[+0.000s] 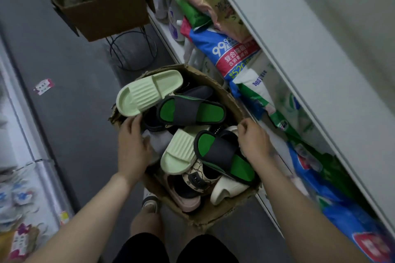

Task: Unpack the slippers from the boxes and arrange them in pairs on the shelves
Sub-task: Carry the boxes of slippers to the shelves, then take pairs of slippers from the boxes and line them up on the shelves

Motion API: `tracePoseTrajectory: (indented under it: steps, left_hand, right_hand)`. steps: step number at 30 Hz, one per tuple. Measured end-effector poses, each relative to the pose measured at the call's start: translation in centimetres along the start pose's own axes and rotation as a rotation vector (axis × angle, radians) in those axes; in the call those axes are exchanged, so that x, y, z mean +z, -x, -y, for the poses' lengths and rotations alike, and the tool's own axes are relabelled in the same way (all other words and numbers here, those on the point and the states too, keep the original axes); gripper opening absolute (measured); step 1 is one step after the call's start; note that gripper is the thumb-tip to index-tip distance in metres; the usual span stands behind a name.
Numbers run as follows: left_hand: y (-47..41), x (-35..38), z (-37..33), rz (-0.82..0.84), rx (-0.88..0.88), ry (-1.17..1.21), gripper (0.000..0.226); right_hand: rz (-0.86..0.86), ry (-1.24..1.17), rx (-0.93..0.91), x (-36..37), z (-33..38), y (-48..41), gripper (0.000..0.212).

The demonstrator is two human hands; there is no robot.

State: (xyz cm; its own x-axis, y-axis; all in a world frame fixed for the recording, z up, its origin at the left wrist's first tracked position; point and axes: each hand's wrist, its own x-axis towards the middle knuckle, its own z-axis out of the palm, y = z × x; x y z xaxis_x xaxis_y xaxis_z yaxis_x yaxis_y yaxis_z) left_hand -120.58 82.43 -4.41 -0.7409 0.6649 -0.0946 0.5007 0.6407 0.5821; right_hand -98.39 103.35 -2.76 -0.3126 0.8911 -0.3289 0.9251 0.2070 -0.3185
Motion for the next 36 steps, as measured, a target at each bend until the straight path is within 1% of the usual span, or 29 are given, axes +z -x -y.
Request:
tracePoseTrajectory:
  steps: [2, 4, 6, 7, 9, 11, 12, 13, 15, 17, 19, 20, 21, 22, 24, 26, 28, 29, 32, 33, 34, 35, 36]
  left_hand:
    - [-3.1, 0.1, -2.2, 0.066, 0.164, -0.044, 0.059]
    - [-6.1, 1.0, -3.8, 0.142, 0.298, -0.134, 0.055]
    - [-8.7, 2.0, -4.8, 0.249, 0.38, -0.228, 0.054]
    - [-9.8, 2.5, -5.0, 0.316, 0.403, -0.264, 0.054]
    - [-11.7, 3.3, -4.9, 0.449, 0.42, -0.336, 0.057]
    - [-12.7, 3.5, -4.7, 0.546, 0.419, -0.412, 0.065]
    - [-12.9, 3.4, -4.6, 0.572, 0.423, -0.431, 0.069]
    - [-12.9, 3.0, -4.8, 0.591, 0.425, -0.423, 0.07]
    - [-12.3, 2.0, -5.2, 0.594, 0.429, -0.345, 0.064]
    - [-11.3, 0.7, -5.4, 0.545, 0.41, -0.261, 0.057]
    - [-10.1, -0.5, -5.0, 0.491, 0.356, -0.177, 0.05]
    - [-9.4, -1.0, -4.7, 0.483, 0.316, -0.118, 0.048]
    - [-8.7, -1.3, -4.2, 0.495, 0.262, -0.045, 0.048]
    - [-8.1, -1.6, -3.7, 0.524, 0.203, 0.025, 0.049]
    - [-6.8, -1.5, -2.6, 0.612, 0.104, 0.131, 0.049]
    - [-5.8, -1.2, -1.3, 0.678, -0.012, 0.204, 0.051]
    - [-5.4, -0.9, -0.3, 0.686, -0.092, 0.247, 0.054]
    - [-5.4, -0.7, 0.3, 0.684, -0.102, 0.26, 0.056]
    - [-5.4, -1.2, 0.8, 0.72, -0.098, 0.349, 0.059]
    - [-5.4, -1.5, 0.7, 0.732, -0.097, 0.395, 0.06]
    - [-5.3, -1.8, 0.6, 0.741, -0.094, 0.418, 0.061]
    - [-5.3, -2.1, 0.5, 0.743, -0.079, 0.427, 0.061]
    - [-5.3, -2.3, 0.5, 0.74, -0.058, 0.416, 0.061]
  right_hand:
    - [0.071, 0.068, 0.163, 0.2, -0.1, 3.2, 0.033]
    - [0.225, 0.039, 0.3, 1.2, 0.1, 5.5, 0.043]
    - [0.357, -0.108, 0.372, 2.9, 0.4, 6.8, 0.044]
    - [0.382, -0.229, 0.399, 3.8, 0.7, 7.3, 0.044]
    - [0.338, -0.454, 0.45, 4.9, 1.4, 7.8, 0.053]
    - [0.262, -0.582, 0.466, 4.8, 1.8, 7.9, 0.059]
    - [0.247, -0.612, 0.445, 4.5, 1.8, 8.0, 0.058]
    - [0.254, -0.607, 0.407, 4.0, 1.7, 8.1, 0.057]
    - [0.307, -0.491, 0.299, 3.2, 1.5, 8.5, 0.054]
    - [0.328, -0.325, 0.21, 2.8, 1.4, 9.2, 0.05]
    - [0.278, -0.174, 0.149, 3.1, 1.0, 9.9, 0.044]
    - [0.229, -0.151, 0.142, 3.4, 0.8, 10.2, 0.043]
    - [0.182, -0.188, 0.171, 3.8, 0.7, 10.7, 0.044]
    - [0.142, -0.271, 0.228, 4.2, 0.6, 11.1, 0.051]
    - [0.103, -0.441, 0.39, 5.3, 0.5, 11.6, 0.07]
    - [0.111, -0.564, 0.502, 6.4, 0.8, 11.9, 0.08]
    - [0.141, -0.732, 0.566, 7.2, 1.2, 12.1, 0.084]
    - [0.149, -0.815, 0.594, 7.6, 1.2, 12.0, 0.089]
    - [0.169, -1.038, 0.686, 10.1, -0.6, 11.6, 0.123]
    - [0.157, -1.104, 0.687, 10.9, -1.1, 11.6, 0.13]
    - [0.152, -1.15, 0.674, 11.2, -1.2, 11.7, 0.13]
    - [0.138, -1.172, 0.66, 10.7, -0.7, 12.1, 0.122]
    - [0.12, -1.172, 0.651, 9.6, 0.3, 12.6, 0.106]
